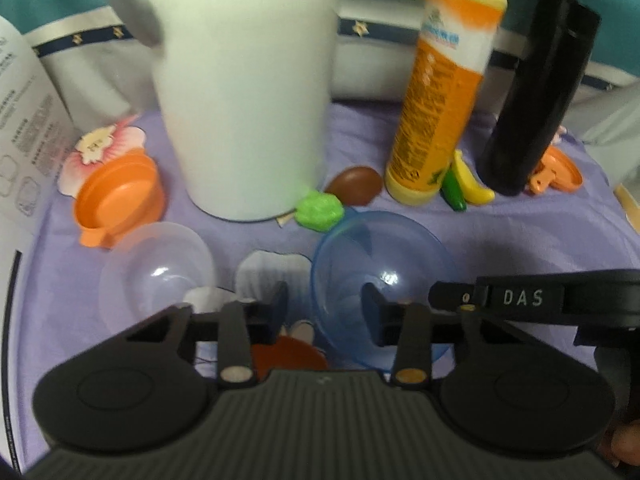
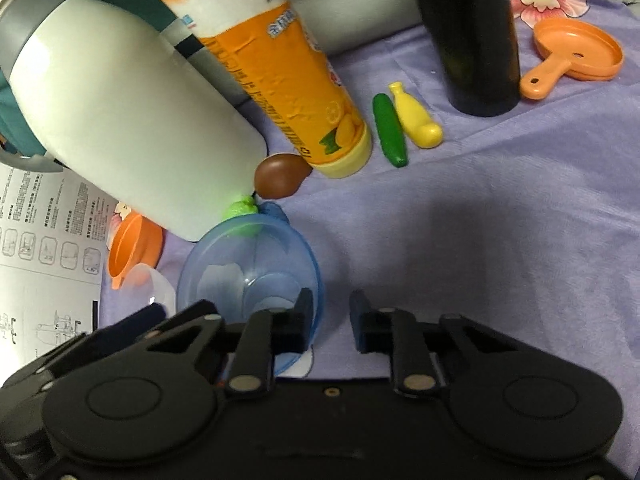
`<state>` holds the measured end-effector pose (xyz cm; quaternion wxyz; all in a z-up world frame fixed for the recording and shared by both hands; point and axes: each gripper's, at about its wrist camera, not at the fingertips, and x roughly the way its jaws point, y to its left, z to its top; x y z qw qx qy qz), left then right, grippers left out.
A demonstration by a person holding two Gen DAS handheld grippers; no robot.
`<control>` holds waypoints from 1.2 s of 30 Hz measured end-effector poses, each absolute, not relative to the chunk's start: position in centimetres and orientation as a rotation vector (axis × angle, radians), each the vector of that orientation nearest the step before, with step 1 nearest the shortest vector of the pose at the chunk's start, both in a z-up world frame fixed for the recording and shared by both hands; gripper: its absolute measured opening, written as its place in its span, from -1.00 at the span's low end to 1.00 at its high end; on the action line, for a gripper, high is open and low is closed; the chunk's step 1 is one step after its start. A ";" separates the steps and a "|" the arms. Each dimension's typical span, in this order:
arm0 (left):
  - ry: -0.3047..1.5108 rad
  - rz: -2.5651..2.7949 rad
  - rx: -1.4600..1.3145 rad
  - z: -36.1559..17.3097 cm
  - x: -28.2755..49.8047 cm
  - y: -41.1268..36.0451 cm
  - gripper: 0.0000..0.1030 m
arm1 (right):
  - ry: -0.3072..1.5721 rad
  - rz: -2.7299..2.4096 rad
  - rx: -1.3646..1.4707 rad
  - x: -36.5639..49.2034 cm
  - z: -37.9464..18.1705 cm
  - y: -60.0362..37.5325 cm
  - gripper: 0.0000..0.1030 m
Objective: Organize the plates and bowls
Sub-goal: 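Close the left tool on the blue bowl rim while the right tool grips it, then carry the blue bowl with both tools and lower it beside the plate stack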
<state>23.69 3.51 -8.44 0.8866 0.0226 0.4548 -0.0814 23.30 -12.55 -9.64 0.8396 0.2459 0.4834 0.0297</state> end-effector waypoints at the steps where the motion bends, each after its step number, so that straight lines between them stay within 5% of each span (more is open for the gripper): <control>1: 0.951 -0.173 0.052 -8.6 23.8 3.3 -0.44 | 1.020 0.061 0.519 23.3 -9.6 -12.7 -0.62; 9: 0.982 -0.149 0.069 -9.8 23.9 2.5 -0.52 | 0.997 0.082 0.470 23.5 -9.3 -12.3 -0.89; 36: 0.988 -0.212 0.073 -6.4 14.1 -1.7 -0.54 | 0.989 0.032 0.550 12.5 -5.4 -17.1 -0.89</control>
